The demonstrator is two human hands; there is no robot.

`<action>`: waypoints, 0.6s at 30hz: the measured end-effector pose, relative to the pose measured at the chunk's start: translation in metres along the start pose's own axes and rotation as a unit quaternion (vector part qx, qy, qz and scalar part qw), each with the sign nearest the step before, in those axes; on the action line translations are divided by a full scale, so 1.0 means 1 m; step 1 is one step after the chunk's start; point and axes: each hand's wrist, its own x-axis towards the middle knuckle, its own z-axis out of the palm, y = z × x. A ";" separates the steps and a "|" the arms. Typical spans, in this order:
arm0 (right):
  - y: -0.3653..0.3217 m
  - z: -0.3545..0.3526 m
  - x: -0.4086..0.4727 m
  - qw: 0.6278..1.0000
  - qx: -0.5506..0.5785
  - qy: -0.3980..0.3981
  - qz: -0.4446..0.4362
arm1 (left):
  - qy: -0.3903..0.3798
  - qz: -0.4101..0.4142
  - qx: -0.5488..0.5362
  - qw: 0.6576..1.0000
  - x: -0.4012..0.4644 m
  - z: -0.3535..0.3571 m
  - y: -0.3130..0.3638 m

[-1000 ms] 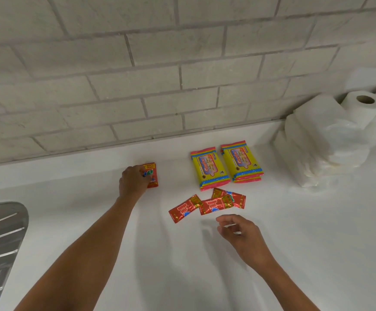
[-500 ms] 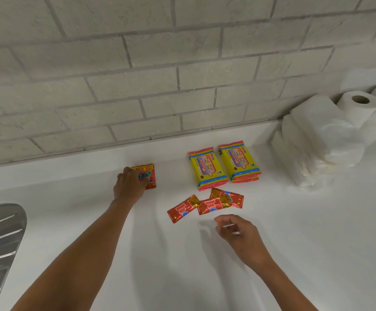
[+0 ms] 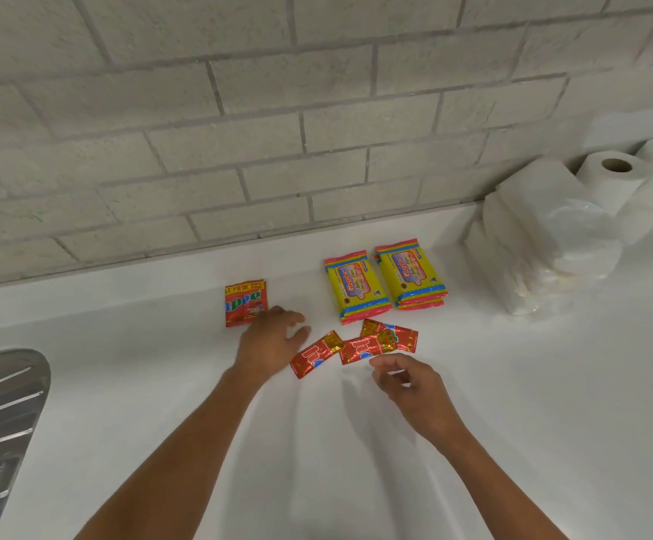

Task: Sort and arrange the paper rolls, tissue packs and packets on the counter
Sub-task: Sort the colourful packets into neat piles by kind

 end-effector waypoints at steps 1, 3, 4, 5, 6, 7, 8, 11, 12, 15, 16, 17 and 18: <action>0.000 0.000 -0.001 1.000 -0.001 -0.001 -0.001 | -0.021 -0.002 0.015 1.000 -0.006 0.006 0.007; 0.000 0.001 -0.002 1.000 0.002 -0.003 -0.001 | -0.039 -0.006 0.051 0.998 -0.017 0.016 0.017; 0.001 0.001 -0.002 1.000 0.003 -0.003 -0.001 | -0.039 -0.005 0.066 0.997 -0.021 0.019 0.020; 0.001 0.001 -0.003 1.000 0.005 -0.004 -0.003 | -0.039 -0.005 0.079 0.996 -0.025 0.022 0.023; 0.001 0.000 -0.004 1.000 0.005 -0.005 -0.007 | -0.038 -0.006 0.089 0.995 -0.028 0.023 0.025; 0.001 0.000 -0.004 1.000 0.005 -0.006 -0.012 | -0.037 -0.006 0.100 0.994 -0.030 0.024 0.026; 0.000 0.000 -0.005 1.000 0.005 -0.007 -0.016 | -0.035 -0.005 0.111 0.993 -0.031 0.024 0.027; 0.000 -0.001 -0.008 1.000 0.022 -0.007 -0.020 | -0.032 -0.010 0.121 0.992 -0.037 0.026 0.031; 0.001 -0.001 -0.008 0.999 0.027 -0.008 -0.020 | -0.032 -0.014 0.119 0.992 -0.039 0.026 0.032; -0.001 -0.001 -0.011 0.999 0.036 -0.011 -0.019 | -0.042 -0.044 0.101 0.993 -0.042 0.027 0.033; -0.002 -0.001 -0.012 0.999 0.039 -0.012 -0.020 | -0.042 -0.054 0.092 0.993 -0.043 0.025 0.034; -0.002 -0.001 -0.012 0.999 0.041 -0.014 -0.021 | -0.043 -0.062 0.085 0.994 -0.044 0.024 0.035; -0.003 -0.001 -0.013 0.999 0.041 -0.014 -0.022 | -0.043 -0.068 0.078 0.994 -0.046 0.023 0.036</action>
